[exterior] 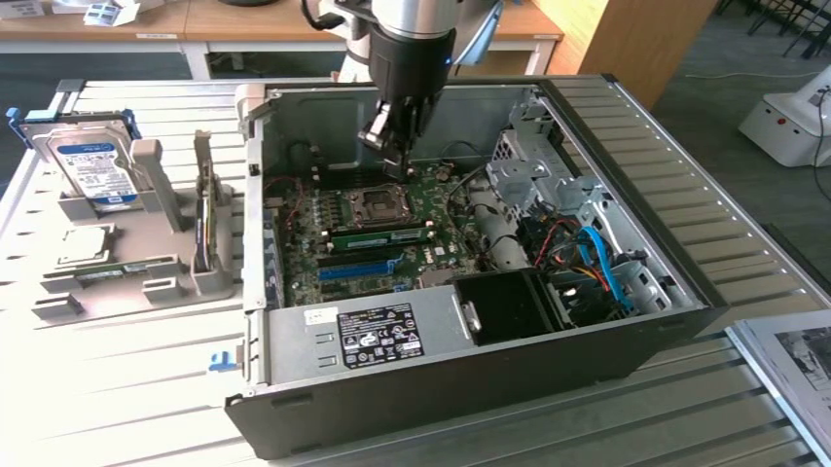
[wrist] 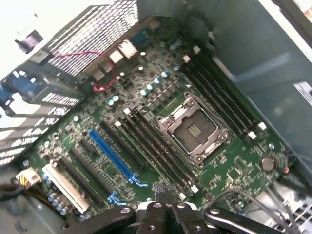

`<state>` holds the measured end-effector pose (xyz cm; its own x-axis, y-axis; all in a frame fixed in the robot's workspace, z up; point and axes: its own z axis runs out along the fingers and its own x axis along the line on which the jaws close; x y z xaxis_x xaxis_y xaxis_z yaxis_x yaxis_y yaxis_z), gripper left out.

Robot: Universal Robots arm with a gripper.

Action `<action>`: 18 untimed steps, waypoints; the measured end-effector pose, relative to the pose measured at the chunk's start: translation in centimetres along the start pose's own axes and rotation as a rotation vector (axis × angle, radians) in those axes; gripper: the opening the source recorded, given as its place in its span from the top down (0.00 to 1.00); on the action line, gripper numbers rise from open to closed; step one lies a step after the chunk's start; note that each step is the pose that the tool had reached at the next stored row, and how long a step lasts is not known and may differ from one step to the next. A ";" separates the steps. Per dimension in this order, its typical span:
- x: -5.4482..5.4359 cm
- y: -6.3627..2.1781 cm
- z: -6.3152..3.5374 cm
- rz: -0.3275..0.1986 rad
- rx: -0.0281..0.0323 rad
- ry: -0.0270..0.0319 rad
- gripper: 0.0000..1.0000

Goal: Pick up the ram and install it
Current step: 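Press down the ram until it locks into place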

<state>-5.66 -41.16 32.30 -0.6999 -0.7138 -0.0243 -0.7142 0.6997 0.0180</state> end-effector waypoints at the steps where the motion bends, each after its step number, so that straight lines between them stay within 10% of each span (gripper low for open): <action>1: 0.0 0.00 0.00 0.018 0.0004 -0.0003 0.90; 18: 0.0 0.00 0.06 0.324 0.0079 -0.0060 0.90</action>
<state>-5.66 -41.16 32.24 -0.8908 -0.4537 -0.0244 -0.4541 0.8908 0.0180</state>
